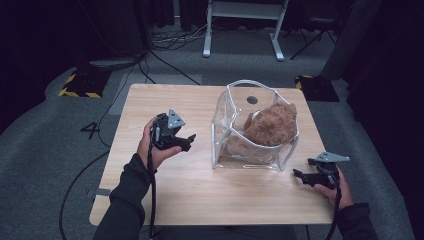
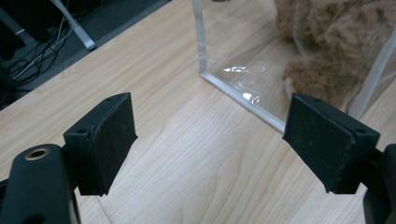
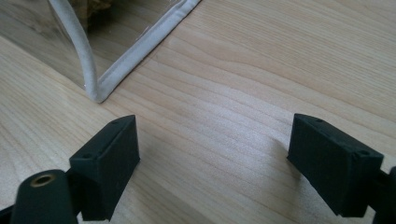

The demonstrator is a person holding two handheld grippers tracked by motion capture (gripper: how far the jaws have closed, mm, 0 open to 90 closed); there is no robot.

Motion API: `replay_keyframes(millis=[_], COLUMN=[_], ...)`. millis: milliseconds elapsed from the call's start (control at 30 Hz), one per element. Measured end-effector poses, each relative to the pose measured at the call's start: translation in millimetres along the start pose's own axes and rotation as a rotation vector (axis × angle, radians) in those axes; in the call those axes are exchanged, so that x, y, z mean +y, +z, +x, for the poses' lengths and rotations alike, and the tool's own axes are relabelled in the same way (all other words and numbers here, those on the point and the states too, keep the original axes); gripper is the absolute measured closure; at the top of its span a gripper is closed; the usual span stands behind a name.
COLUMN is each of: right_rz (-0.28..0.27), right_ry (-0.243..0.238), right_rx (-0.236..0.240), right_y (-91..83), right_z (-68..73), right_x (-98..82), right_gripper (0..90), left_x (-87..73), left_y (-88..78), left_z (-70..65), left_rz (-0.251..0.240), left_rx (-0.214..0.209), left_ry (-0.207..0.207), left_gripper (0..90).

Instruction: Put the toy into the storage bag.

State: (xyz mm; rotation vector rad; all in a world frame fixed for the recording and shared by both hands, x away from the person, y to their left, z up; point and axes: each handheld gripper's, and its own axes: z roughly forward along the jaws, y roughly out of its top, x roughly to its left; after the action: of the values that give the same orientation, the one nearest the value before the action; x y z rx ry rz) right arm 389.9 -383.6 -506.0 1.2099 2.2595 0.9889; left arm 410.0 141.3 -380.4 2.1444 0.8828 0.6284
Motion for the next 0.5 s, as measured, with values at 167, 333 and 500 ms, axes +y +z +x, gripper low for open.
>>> replay_keyframes(millis=[167, 333, 500], right_rz=[0.000, 0.000, 0.000], right_ry=[0.000, 0.000, 0.001], right_rx=[0.000, 0.000, -0.001], right_y=[0.0, 0.0, 0.0], right_z=[0.0, 0.0, 0.1], right_x=[0.0, 0.0, 0.0], right_gripper=[16.3, 16.2, 16.2], left_x=[-8.1, -16.2, -25.7], left_y=[0.6, 2.8, 4.9], left_z=[1.5, 2.4, 4.2], left_rz=[0.011, 0.038, 0.060], left_rx=[0.002, 0.005, 0.014], left_ry=[-0.009, -0.008, -0.017], left_gripper=[16.8, 16.8, 16.7])
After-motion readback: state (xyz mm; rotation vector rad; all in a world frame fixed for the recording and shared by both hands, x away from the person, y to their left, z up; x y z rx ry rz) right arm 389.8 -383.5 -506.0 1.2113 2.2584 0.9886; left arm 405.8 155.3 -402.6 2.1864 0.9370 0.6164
